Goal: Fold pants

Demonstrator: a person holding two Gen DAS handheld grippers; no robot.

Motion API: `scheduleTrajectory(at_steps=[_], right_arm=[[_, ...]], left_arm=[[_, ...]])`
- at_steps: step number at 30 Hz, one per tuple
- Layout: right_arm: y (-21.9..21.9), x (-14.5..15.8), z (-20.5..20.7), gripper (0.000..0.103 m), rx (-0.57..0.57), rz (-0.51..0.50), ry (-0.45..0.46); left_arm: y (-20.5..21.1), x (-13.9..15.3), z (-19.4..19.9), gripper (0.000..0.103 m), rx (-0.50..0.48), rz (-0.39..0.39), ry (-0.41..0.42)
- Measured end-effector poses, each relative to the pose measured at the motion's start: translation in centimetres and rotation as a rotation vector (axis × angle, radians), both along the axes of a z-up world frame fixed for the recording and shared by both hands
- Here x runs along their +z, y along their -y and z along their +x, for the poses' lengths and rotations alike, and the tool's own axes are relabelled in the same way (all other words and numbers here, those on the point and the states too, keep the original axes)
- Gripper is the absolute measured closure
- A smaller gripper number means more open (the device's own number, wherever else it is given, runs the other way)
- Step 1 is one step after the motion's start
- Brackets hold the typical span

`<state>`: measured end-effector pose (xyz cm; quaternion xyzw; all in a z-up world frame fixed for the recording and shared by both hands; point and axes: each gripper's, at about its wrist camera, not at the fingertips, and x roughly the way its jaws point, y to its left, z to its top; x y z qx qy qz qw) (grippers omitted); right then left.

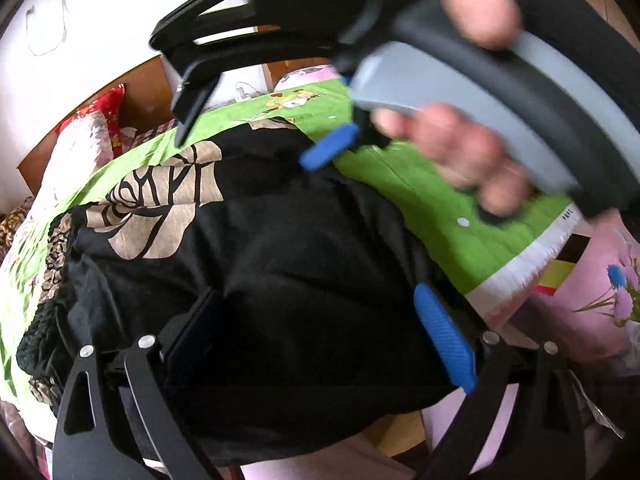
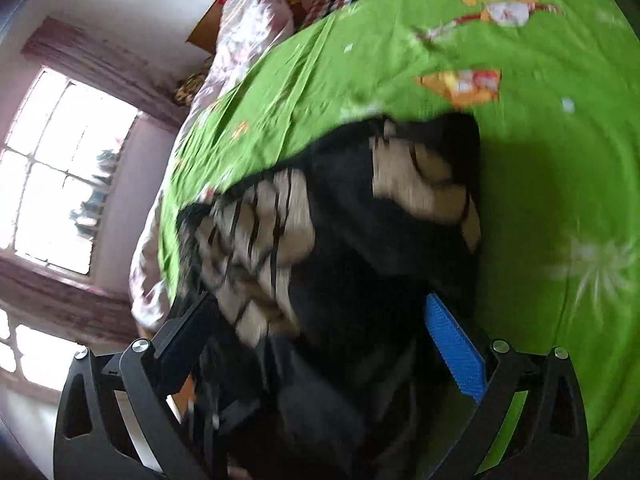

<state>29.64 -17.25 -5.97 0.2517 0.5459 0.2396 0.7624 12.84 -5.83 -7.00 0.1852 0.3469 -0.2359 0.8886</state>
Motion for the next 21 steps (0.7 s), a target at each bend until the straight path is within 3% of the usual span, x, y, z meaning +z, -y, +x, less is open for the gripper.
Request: scheduleTrajectory(at_steps=[6,12,14,17,21], right_arm=[[-3.1,-0.4,4.0,0.004,-0.014,-0.102,0.057],[-2.4,0.6,6.5,0.004,0.041,-0.020,0.059],[-0.5,2.6,5.5,0.004,0.036,0.057,0.110],[1.5,4.8,3.7,0.004,0.033,0.081,0.161],[2.4,4.5,0.2,0.004,0.098,0.106,0.122]], left_arm=[[-0.4,-0.1,-0.3,0.007,-0.020,-0.006,-0.007],[-1.0,0.2,-0.3,0.007,-0.033,-0.016,-0.006],[-1.3,0.8,-0.5,0.007,-0.032,-0.031,0.013],[-1.8,1.8,-0.7,0.007,-0.029,-0.080,0.020],[-1.3,1.8,-0.9,0.007,-0.038,-0.068,0.026]])
